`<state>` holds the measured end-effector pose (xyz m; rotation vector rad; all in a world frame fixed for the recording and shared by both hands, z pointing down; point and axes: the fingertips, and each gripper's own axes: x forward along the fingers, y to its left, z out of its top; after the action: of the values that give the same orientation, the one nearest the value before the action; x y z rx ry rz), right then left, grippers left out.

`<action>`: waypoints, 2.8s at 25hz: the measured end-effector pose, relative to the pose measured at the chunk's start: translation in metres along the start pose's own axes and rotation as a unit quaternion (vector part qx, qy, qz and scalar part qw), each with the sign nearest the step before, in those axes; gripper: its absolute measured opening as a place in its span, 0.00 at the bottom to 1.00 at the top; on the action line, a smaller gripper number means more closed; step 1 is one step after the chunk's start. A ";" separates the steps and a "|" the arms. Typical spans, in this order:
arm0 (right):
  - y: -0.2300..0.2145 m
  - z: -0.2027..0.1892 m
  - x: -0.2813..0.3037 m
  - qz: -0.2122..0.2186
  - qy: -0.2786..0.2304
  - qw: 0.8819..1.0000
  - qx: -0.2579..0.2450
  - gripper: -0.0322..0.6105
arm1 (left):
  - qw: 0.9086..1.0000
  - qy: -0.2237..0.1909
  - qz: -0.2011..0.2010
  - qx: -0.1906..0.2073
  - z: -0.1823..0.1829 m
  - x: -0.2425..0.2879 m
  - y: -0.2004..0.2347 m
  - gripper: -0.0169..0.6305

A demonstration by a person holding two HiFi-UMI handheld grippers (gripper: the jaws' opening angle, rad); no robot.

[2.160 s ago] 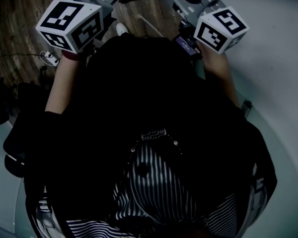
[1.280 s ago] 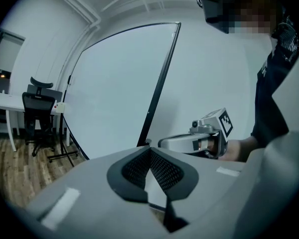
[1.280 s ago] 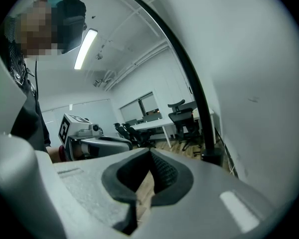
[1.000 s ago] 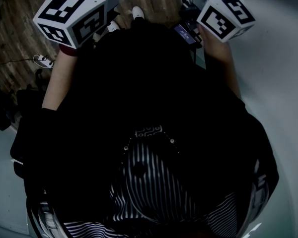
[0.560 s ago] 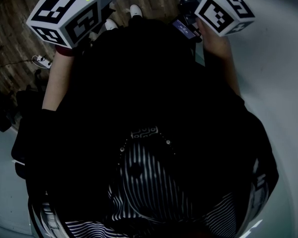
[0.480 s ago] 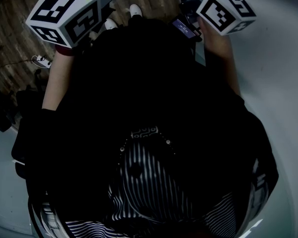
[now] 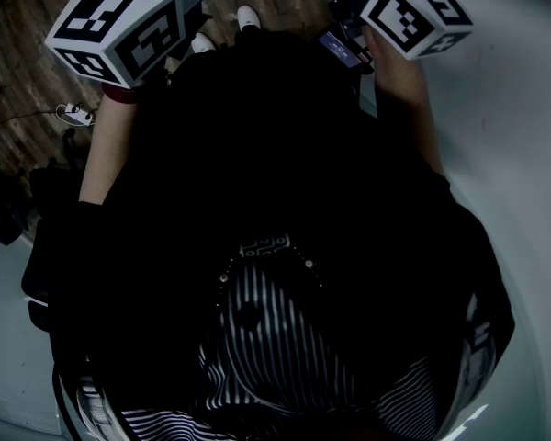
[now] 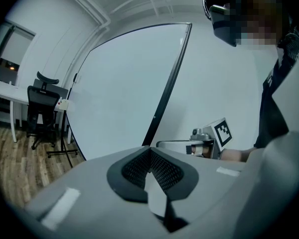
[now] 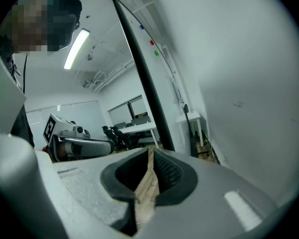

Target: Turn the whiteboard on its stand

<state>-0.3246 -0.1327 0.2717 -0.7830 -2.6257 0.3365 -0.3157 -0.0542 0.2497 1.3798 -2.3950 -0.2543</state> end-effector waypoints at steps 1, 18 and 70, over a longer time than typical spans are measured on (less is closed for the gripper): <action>0.000 -0.001 0.000 0.002 -0.001 1.000 0.000 0.09 | 1.000 0.000 0.001 -0.001 -0.001 0.000 0.001 0.03; -0.034 0.003 0.014 -0.013 -0.012 1.000 0.003 0.38 | 1.000 0.001 0.024 -0.016 -0.015 0.015 -0.001 0.03; -0.089 0.010 0.031 -0.102 0.031 0.988 -0.115 0.19 | 0.996 -0.023 0.084 0.004 0.011 0.038 0.038 0.03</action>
<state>-0.3953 -0.1884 0.3008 -0.5746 -2.6854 -0.0476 -0.3678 -0.0683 0.2604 1.1797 -2.5338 -0.2337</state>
